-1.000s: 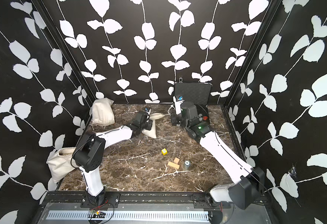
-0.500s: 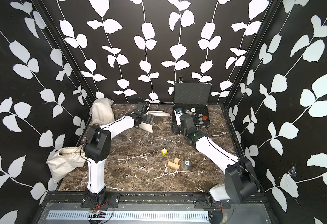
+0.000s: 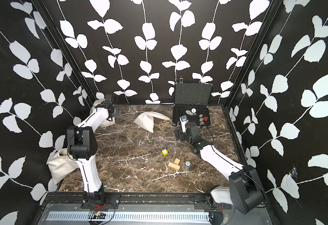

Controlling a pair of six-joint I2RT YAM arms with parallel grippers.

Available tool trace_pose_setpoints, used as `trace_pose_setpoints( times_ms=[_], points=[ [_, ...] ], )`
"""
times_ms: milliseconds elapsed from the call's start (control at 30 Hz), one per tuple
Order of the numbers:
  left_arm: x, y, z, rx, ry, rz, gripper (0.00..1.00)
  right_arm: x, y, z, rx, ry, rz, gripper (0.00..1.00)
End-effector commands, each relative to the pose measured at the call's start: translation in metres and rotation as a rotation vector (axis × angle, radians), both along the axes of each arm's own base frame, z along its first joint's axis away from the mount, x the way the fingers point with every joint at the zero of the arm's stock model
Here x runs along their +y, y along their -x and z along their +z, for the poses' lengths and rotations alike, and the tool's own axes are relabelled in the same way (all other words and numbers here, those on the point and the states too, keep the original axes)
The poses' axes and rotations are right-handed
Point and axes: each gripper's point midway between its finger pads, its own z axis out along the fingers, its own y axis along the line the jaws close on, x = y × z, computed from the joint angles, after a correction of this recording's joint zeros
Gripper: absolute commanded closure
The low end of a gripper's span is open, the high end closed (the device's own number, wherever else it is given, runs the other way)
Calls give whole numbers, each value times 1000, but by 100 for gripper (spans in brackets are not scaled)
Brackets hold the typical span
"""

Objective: Close the soil bag
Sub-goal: Move the soil bag to the center of the board.

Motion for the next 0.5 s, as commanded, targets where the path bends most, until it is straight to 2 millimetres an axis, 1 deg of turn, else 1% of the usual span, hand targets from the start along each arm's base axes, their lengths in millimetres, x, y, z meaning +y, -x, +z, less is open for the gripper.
trace_pose_setpoints(
  times_ms=[0, 100, 200, 233, 267, 333, 367, 400, 433, 467],
  points=[
    [-3, 10, -33, 136, 70, 1, 2, -3, -6, 14, -64, -3, -9, 0],
    [2, 3, -49, 173, 97, 15, 2, -4, -6, 12, -58, 7, -1, 0],
    [1, 0, -66, 212, 137, 22, 7, -3, -6, 11, -58, 6, 7, 0],
    [1, 1, -75, 227, 155, 26, 10, -3, -6, 11, -58, 6, 7, 0],
    [1, 2, -82, 243, 172, 29, 16, -3, -6, 11, -59, 7, 10, 0],
    [-2, 5, -91, 262, 212, 29, 30, -3, -6, 10, -58, 9, 12, 0],
    [-3, 6, -94, 267, 232, 27, 48, -4, -6, 11, -59, 9, 11, 0],
    [-5, 8, -93, 270, 242, 22, 59, -4, -5, 12, -62, 11, 11, 0],
    [-7, 10, -92, 270, 255, 16, 68, -5, -5, 12, -61, 11, 10, 0],
    [-9, 11, -86, 256, 270, 7, 77, -5, -4, 13, -62, 12, 10, 0]
  ],
)
